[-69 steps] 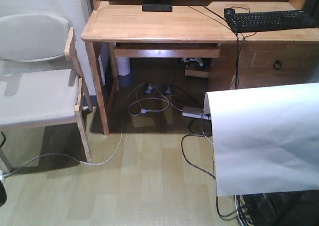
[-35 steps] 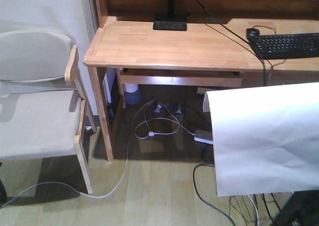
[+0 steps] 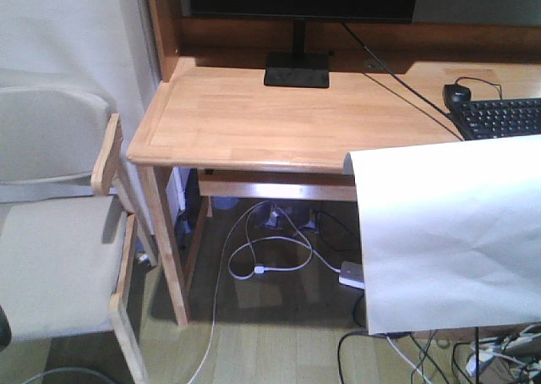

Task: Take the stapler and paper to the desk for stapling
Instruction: 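Drive the base toward the wooden desk with the monitor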

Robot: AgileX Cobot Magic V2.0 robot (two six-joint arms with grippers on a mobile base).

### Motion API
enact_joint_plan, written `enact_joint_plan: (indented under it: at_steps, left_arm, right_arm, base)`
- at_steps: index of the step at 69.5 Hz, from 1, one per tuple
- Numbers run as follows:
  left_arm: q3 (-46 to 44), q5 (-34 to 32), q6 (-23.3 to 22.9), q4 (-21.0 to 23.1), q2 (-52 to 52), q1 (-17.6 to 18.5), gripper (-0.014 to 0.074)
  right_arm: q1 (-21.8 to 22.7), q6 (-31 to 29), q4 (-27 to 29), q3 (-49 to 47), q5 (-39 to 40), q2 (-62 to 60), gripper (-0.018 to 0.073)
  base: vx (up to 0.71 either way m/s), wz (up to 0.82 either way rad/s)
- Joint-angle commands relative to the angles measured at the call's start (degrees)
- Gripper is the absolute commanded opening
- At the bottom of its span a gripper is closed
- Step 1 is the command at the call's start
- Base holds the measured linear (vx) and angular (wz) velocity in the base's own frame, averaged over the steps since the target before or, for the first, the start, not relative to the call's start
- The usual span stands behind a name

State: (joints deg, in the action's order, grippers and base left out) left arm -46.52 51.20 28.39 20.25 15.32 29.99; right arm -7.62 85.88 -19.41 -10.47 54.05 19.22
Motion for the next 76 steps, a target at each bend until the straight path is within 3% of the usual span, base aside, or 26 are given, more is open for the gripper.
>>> enact_joint_plan:
  at_steps: [1, 76]
  left_arm:
    - [-1.4, -6.1, 0.1, 1.8, 0.9, 0.2, -0.0006]
    - [-1.4, -6.1, 0.1, 1.8, 0.9, 0.2, -0.0006]
  right_arm:
    - [0.3, -0.5, 0.5, -1.5, 2.5, 0.5, -0.0006]
    - [0.3, -0.5, 0.5, -1.5, 2.5, 0.5, -0.0006]
  base:
    - [0.39, -0.1]
    - [0.32, -0.05]
